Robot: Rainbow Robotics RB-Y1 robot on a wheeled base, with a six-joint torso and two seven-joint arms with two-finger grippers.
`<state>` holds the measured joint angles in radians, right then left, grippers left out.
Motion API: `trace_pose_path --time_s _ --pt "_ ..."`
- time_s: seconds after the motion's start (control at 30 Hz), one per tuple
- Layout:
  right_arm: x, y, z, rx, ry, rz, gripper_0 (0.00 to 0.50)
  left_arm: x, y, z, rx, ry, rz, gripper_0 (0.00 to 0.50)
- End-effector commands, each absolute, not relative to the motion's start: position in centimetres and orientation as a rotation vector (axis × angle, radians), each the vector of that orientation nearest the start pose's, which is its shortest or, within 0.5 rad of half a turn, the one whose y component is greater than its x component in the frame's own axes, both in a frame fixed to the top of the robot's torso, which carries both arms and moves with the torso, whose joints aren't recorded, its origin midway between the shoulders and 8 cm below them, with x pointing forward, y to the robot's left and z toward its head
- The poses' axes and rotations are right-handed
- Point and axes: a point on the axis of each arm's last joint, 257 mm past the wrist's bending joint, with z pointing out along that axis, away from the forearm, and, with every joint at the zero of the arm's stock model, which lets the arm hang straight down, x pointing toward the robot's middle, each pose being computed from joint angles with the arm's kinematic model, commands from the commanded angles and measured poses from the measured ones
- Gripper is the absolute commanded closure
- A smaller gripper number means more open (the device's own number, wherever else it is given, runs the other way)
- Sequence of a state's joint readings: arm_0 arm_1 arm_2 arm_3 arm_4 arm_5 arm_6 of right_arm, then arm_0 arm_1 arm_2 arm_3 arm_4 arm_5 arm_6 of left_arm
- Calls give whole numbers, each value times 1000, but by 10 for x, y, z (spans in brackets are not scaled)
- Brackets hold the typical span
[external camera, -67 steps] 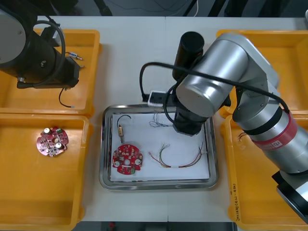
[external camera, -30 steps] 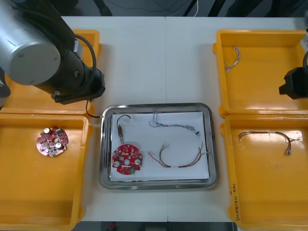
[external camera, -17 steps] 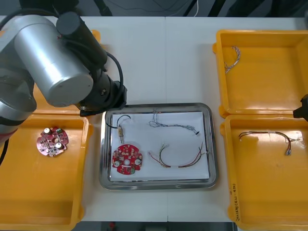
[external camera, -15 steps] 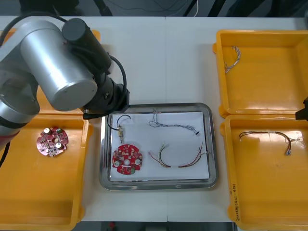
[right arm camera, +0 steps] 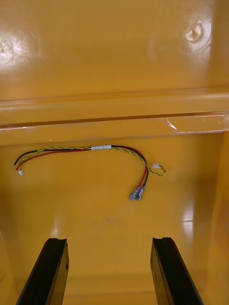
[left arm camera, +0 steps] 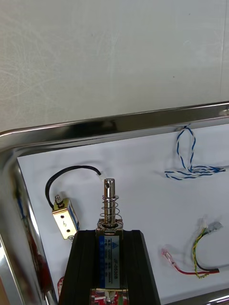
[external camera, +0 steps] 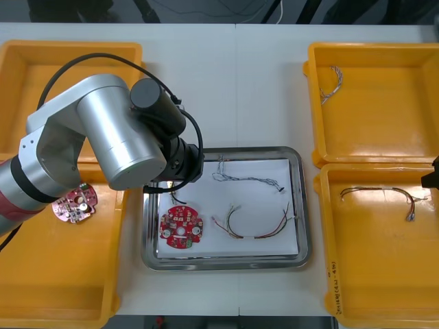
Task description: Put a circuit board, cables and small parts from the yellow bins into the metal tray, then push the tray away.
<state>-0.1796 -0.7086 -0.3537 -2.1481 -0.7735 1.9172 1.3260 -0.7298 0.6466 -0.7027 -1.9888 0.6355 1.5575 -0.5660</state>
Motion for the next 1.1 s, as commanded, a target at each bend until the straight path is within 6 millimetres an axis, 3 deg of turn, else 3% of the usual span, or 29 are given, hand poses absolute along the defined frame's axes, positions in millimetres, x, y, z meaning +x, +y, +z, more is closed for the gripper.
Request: trace_pose_path --time_s 0.03,0.4,0.8,0.83,0.87,0.9,0.97,1.1 --pt "379 -393 -156 142 2629 -22 0 460 69 -208 66 2549 -217 500" --pt "379 -391 -156 145 2629 -14 0 468 69 -237 63 2547 -195 500" --pt "379 -389 -157 142 2632 -5 0 465 68 -245 49 2550 -193 490" --pt "379 -388 -157 141 2631 -3 0 465 68 -244 45 2549 -193 432" --pt "379 -388 -157 141 2631 -3 0 466 69 -244 39 2548 -193 304" --pt "379 -388 -157 140 2631 -1 0 466 68 -244 37 2547 -194 238" --pt "379 -388 -157 140 2631 -1 0 467 68 -243 36 2544 -194 14" --pt "379 -388 -157 140 2631 -1 0 468 68 -241 29 2541 -198 0"
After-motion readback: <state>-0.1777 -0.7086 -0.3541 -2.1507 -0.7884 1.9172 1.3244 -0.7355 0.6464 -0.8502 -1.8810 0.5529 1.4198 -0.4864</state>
